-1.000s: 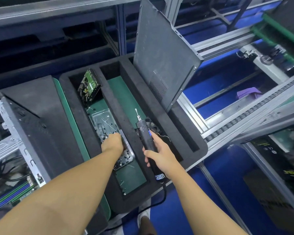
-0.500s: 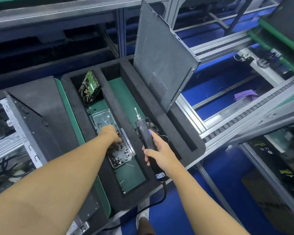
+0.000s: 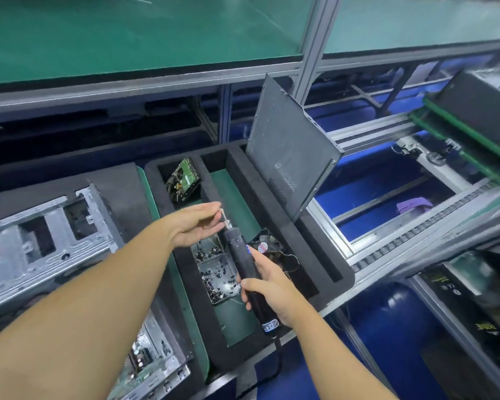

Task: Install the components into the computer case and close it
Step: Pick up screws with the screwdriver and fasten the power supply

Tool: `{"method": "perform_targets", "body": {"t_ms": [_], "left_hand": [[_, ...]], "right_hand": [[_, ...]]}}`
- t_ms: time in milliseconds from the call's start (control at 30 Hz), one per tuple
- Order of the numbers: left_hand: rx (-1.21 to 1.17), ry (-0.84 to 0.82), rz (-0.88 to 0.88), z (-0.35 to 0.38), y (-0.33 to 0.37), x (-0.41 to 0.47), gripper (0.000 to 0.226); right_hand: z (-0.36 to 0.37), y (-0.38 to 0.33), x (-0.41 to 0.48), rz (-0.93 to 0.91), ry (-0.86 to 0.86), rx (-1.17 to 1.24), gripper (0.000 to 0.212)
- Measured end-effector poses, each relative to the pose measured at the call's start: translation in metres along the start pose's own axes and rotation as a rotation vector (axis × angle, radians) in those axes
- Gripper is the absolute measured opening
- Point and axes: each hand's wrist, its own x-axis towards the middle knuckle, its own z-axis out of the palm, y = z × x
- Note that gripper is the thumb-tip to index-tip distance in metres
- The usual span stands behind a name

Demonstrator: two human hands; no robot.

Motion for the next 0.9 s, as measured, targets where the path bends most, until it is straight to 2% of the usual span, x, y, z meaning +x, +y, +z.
{"method": "perform_targets", "body": {"t_ms": [100, 233, 500, 667, 767, 833, 900], "left_hand": [[-0.056, -0.085, 0.021, 0.006, -0.004, -0.009, 0.026], [-0.172, -0.176, 0.005, 0.018, -0.002, -0.02, 0.017], [-0.242, -0.279, -0.048, 0.028, -0.007, -0.034, 0.013], [-0.228, -0.309, -0.064, 0.022, -0.008, -0.038, 0.01], [-0.19, -0.332, -0.071, 0.016, -0.006, -0.04, 0.026], [-0.128, -0.321, -0.055, 0.012, -0.005, -0.041, 0.014], [-0.05, -0.31, -0.02, 0.01, -0.004, -0.041, 0.013]], "right_hand": [[0.007, -0.001, -0.006, -0.008, 0.019, 0.004, 0.07], [0.013, -0.007, -0.016, -0.035, 0.038, -0.002, 0.072], [0.017, -0.007, -0.031, -0.004, 0.11, 0.008, 0.081], [0.019, -0.005, -0.035, -0.002, 0.102, 0.024, 0.082], [0.02, -0.002, -0.036, 0.004, 0.099, 0.015, 0.081], [0.022, -0.001, -0.038, 0.011, 0.088, 0.016, 0.083], [0.023, 0.0, -0.038, 0.013, 0.079, 0.03, 0.084]]}}
